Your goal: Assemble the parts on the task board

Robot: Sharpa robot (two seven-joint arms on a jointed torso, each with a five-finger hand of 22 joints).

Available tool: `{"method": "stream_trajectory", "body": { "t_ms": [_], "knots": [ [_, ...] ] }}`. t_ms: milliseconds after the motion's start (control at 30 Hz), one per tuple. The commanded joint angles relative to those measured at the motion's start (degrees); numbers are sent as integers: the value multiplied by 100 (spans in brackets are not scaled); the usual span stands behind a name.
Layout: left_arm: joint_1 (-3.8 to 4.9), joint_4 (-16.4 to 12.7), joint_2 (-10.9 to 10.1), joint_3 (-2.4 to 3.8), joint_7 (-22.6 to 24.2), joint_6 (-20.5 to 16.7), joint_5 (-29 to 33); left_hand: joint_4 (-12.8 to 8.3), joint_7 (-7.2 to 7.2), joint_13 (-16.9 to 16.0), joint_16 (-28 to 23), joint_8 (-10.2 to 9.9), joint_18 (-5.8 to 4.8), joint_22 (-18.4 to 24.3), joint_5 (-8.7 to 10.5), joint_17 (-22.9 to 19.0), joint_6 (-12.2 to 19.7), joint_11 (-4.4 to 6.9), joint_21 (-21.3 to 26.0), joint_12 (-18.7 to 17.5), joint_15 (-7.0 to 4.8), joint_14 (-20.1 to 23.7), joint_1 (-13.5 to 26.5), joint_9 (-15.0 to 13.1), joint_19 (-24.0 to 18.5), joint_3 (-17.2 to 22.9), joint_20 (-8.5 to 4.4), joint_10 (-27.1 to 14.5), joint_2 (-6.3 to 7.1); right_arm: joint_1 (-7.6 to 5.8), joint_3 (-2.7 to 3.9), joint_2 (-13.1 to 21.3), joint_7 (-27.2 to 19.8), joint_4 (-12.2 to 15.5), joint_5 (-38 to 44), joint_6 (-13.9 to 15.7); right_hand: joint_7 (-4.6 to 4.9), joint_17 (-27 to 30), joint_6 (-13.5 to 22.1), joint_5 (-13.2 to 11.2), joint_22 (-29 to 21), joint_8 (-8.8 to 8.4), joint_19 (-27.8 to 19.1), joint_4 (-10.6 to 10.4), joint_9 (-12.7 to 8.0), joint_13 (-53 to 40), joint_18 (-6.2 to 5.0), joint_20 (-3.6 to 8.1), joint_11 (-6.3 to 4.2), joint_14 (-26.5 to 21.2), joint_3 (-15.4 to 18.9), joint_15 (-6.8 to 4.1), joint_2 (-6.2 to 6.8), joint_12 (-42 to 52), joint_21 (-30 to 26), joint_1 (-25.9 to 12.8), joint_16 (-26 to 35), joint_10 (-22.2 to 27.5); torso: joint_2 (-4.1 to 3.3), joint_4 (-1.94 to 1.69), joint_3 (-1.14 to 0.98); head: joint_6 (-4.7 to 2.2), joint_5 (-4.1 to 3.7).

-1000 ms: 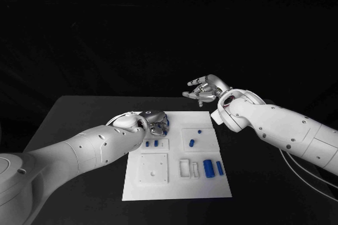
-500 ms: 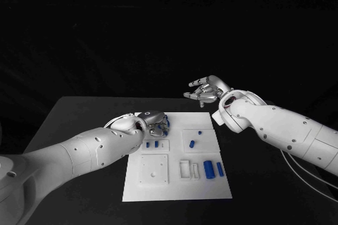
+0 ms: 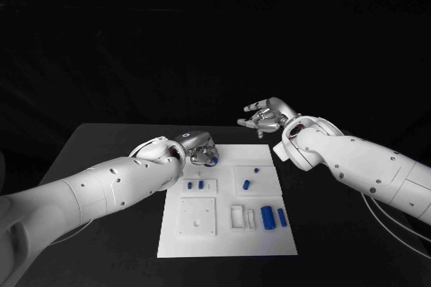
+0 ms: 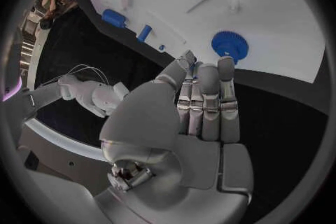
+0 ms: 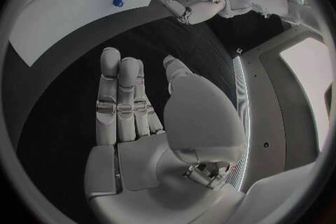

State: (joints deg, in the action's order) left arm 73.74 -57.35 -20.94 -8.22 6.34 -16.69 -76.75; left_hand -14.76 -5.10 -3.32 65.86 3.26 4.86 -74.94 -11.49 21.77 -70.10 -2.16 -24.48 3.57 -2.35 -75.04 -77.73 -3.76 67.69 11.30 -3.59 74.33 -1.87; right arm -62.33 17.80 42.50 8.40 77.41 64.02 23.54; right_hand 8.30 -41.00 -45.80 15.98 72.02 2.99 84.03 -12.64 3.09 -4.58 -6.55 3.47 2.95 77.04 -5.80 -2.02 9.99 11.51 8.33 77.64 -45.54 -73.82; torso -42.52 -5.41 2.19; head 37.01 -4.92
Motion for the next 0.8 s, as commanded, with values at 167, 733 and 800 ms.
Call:
{"method": "stream_trajectory", "body": {
  "t_ms": [167, 733, 800],
  "knots": [
    [54, -246, -296, 19, -92, 190, 116, -31, 4, -7, 44, 36, 22, -118, -33, 14, -13, -2, -49, -20, -14, -40, 30, -9, 30, -20, 5, 11, -37, 0, 4, 36, -35, 8, 13, -25, 2, 27, -8, 21, -14, 15, 178, 4, 8, 7, -113, -30, -6, -10, -11, 9, -38, -25, -14, -23, -45, 9, -5, -4, 4, 5, 11],
    [-31, -363, -569, -21, -201, 392, 84, -32, 1, -7, 61, 37, 23, -115, -12, 24, 1, -10, -81, -21, -8, -26, 25, -8, 11, -29, 9, -12, -38, 1, 4, 45, -38, 2, 11, -24, 2, 32, -8, 23, -14, 16, 175, 4, 8, 8, -112, -30, -5, -14, -13, 9, -40, -28, -16, -23, -46, 13, -19, 17, -10, -16, 113],
    [-50, -342, -572, -24, -205, 402, 76, -32, 1, -7, 61, 37, 23, -115, -12, 24, 1, -10, -81, -21, -8, -26, 25, -8, 11, -29, 9, -12, -38, 1, 4, 44, -40, 1, 11, -24, 2, 32, -8, 23, -14, 16, 175, 4, 8, 8, -112, -30, -5, -14, -13, 9, -40, -28, -16, -23, -46, 13, -20, 17, -10, -15, 111]
  ]
}}
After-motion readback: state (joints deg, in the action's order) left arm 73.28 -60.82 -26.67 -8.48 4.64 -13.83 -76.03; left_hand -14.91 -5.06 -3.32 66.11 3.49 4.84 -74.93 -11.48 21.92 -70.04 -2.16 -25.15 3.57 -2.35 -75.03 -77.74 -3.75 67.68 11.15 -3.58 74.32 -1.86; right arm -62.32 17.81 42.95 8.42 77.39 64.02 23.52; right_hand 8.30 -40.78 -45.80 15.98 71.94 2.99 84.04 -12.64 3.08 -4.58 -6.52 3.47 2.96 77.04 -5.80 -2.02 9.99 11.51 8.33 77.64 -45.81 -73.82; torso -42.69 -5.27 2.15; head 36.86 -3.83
